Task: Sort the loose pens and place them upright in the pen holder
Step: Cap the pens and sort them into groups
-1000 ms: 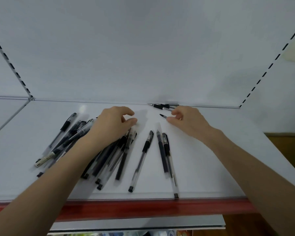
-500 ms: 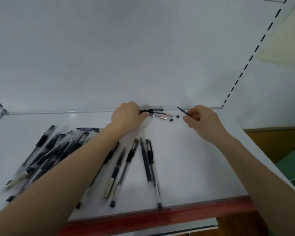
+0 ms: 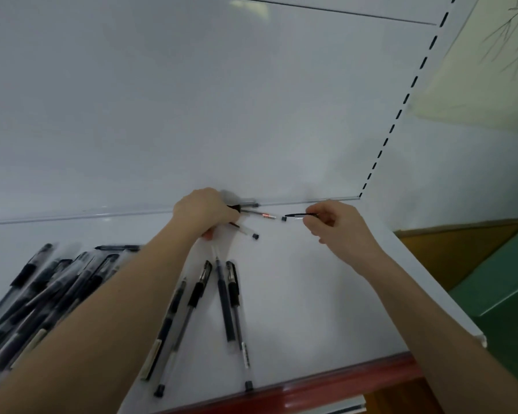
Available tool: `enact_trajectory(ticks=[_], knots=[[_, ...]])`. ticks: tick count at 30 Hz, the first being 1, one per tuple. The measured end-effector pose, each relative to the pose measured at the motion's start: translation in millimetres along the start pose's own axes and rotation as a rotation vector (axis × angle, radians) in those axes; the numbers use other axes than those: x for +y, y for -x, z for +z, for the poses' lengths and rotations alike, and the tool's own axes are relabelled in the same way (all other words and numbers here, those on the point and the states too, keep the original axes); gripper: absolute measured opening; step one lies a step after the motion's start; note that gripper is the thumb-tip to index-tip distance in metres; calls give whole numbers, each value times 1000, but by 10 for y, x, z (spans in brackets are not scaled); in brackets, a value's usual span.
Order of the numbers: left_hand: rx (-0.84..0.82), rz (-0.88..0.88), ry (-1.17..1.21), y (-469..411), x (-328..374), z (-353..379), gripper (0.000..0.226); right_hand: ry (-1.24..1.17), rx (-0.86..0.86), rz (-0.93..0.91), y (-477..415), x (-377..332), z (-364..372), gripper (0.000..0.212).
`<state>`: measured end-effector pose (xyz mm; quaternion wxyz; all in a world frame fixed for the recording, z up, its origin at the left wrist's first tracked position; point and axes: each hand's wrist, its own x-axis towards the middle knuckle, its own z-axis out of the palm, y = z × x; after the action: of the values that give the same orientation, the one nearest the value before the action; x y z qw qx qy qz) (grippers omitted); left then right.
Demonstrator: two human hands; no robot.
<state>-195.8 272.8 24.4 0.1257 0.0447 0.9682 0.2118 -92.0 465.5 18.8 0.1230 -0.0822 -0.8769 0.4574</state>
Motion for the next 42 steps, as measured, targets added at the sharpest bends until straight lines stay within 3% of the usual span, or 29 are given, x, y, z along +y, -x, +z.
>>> enact_trajectory(ticks=[10,16,20,25,32,36,42], knots=[[63,-66,346,46,-139,54,18,-194,35,-26,-9,-151,178,11],[94,-50,240,77,-151,61,23,-165,14,-14,20,-184,241,10],[80,-54,296,97,-176,58,22,-176,27,-7,69,-183,230,10],[55,-69,641,183,-190,38,19,-205,57,-15,99,-218,219,10],[120,247,1069,762,-125,-365,16,-609,70,-81,71,-605,68,18],[231,374,994,1247,-228,-405,9,-707,29,-176,124,-951,60,19],[374,391,928,1532,-444,-351,8,-736,30,-266,265,-1278,176,13]])
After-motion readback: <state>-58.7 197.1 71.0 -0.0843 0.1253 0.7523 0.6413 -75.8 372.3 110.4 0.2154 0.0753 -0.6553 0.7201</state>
